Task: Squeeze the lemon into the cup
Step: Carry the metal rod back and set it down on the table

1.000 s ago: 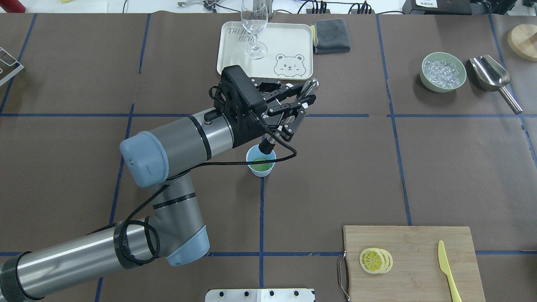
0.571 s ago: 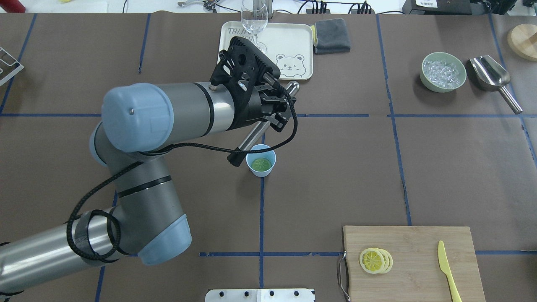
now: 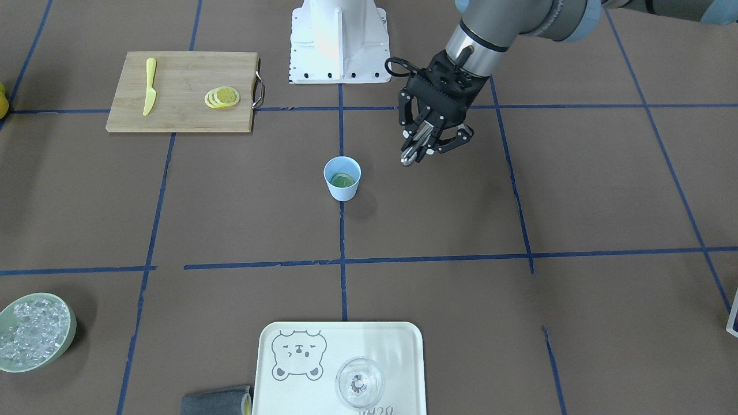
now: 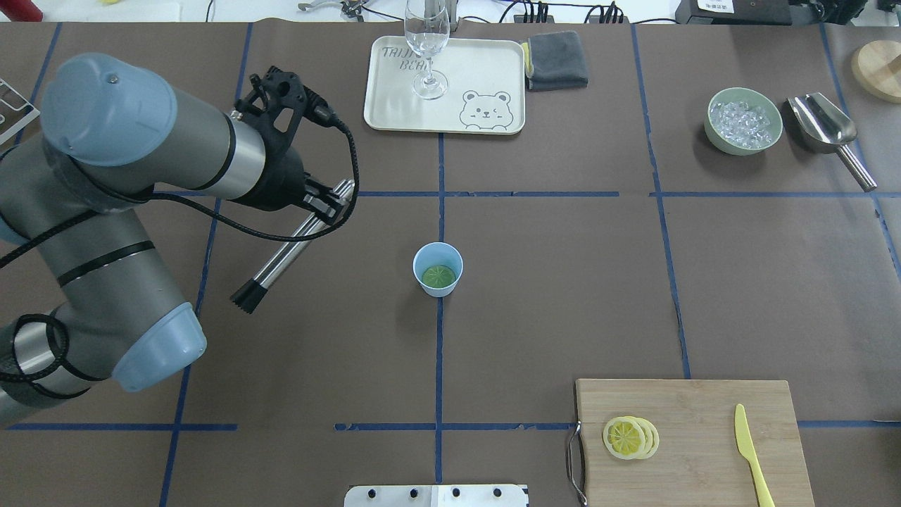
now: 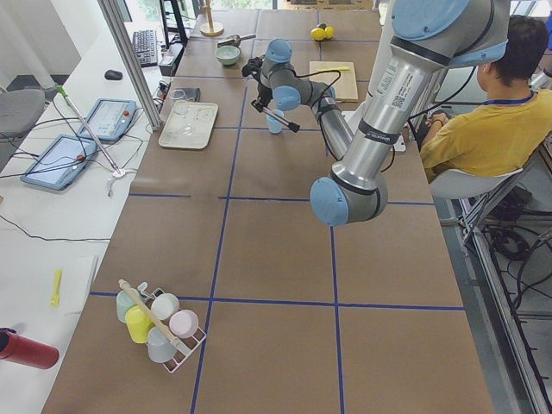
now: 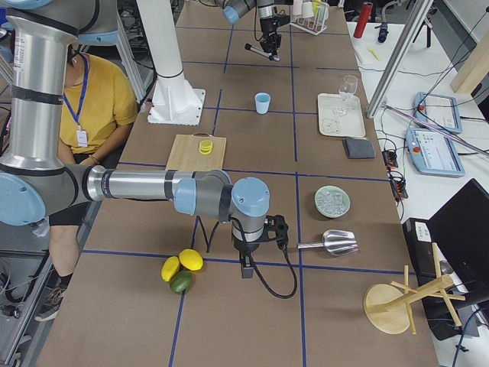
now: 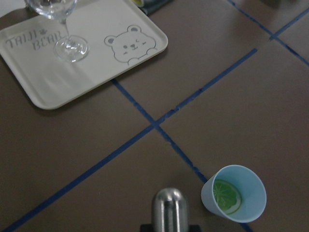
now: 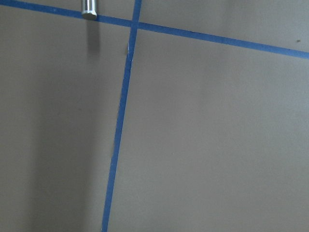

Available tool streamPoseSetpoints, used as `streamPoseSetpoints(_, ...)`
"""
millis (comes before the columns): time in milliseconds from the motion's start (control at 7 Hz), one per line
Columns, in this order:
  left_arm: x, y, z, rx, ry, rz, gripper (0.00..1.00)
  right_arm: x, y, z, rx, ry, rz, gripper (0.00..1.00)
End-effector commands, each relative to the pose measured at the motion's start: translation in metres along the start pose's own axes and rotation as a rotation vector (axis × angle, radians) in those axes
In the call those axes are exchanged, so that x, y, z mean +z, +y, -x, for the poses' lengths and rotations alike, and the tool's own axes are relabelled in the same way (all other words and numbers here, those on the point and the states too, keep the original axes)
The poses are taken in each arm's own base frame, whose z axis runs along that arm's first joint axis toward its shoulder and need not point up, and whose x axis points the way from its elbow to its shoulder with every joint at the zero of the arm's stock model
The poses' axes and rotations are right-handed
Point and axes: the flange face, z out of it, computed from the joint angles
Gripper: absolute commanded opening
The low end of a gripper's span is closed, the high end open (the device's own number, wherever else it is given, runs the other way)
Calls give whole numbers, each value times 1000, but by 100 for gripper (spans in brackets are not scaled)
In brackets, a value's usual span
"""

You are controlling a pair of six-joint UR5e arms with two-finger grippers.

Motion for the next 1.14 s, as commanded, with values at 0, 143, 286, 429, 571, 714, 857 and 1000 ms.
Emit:
streamPoseSetpoints(0, 19, 46, 45, -318, -73, 116, 0, 13, 0, -11, -5, 3, -14, 100)
streamPoseSetpoints(143, 29, 61, 66, -376, -136, 117, 0, 23, -1, -19, -22, 9, -38, 100)
streamPoseSetpoints(286, 34, 85, 91, -386, -194, 115, 0, 35, 0, -29, -33, 9, -54, 100)
streamPoseSetpoints(429, 38, 115, 117, -377, -200, 111, 0, 45, 1, -37, -38, 8, -60, 100)
streamPoseSetpoints(571, 41, 138, 150, -381, -220, 105, 0, 44, 0, -36, -41, 8, -64, 100)
streamPoseSetpoints(714, 45, 160, 178, -348, -233, 106, 0, 42, 0, -35, -46, 8, -70, 100)
streamPoseSetpoints(857, 53, 168, 207, -353, -282, 77, 0, 42, 0, -34, -47, 8, -71, 100)
streamPoseSetpoints(1000, 57, 169, 223, -363, -318, 74, 0, 41, 0, -34, -48, 9, -72, 100)
